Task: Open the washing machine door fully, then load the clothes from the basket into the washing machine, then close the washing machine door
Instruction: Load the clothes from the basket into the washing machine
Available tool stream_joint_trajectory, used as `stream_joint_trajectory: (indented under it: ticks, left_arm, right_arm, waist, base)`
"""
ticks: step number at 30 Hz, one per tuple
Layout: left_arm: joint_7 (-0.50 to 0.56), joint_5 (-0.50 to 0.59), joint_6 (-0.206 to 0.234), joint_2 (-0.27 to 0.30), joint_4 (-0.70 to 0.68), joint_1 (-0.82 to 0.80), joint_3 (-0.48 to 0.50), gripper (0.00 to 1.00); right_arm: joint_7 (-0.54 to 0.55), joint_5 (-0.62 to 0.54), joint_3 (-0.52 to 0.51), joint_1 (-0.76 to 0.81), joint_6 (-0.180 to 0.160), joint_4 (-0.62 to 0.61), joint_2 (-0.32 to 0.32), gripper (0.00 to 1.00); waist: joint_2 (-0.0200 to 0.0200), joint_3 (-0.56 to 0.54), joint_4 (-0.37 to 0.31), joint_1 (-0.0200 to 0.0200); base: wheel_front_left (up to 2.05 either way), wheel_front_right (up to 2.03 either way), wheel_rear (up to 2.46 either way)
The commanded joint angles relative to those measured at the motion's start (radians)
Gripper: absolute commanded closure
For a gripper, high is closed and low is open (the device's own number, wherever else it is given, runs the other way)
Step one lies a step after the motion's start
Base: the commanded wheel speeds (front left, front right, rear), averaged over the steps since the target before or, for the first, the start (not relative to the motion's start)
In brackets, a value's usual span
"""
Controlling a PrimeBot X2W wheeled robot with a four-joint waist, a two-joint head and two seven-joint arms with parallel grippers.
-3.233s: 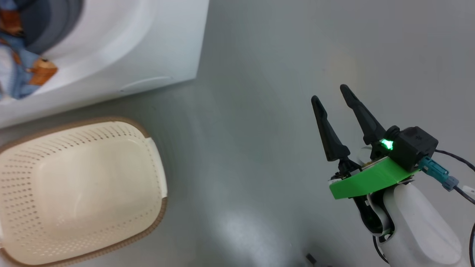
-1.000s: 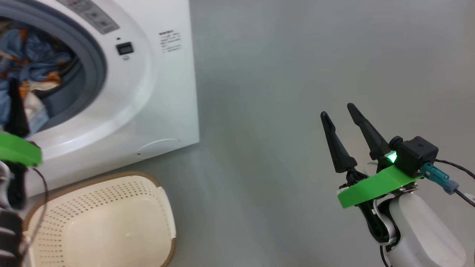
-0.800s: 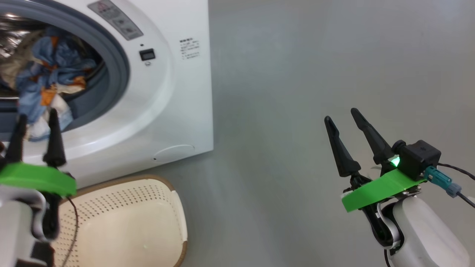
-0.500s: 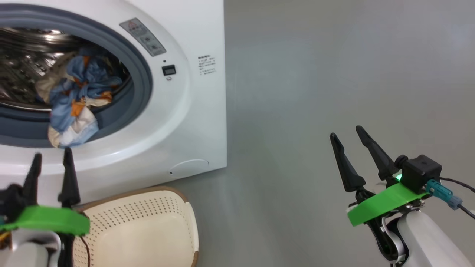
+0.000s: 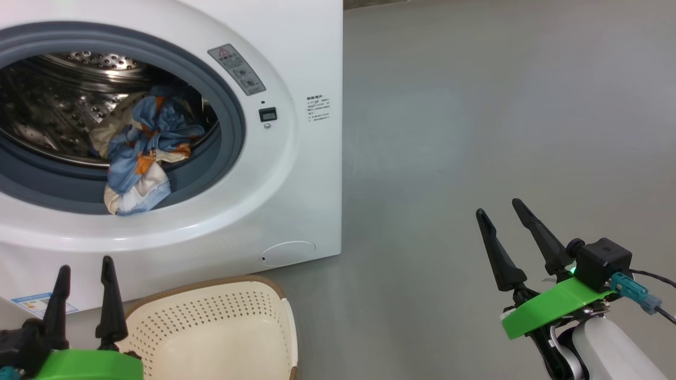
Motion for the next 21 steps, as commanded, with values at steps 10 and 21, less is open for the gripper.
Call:
stream_joint_trajectory:
  ticks: [10,21]
  left_arm:
    - [-0.006,0.031,0.001,-0.012,-0.046,0.010,0.064,0.00]
    - [-0.006,0.045,-0.002,-0.028,-0.033,0.005,0.070,0.00]
  right_arm:
    - [-0.008,0.015,0.020,0.011,0.004,-0.028,-0.019,0.00]
    - [-0.008,0.020,0.029,0.002,0.004,-0.021,-0.023,0.00]
  waist:
    - [-0.0001,-0.009,0.001,0.0000]
    - [-0.0001,-0.005,-0.008,0.0000]
  base:
    - [0.00,0.00,0.00]
    - [0.00,0.00,0.00]
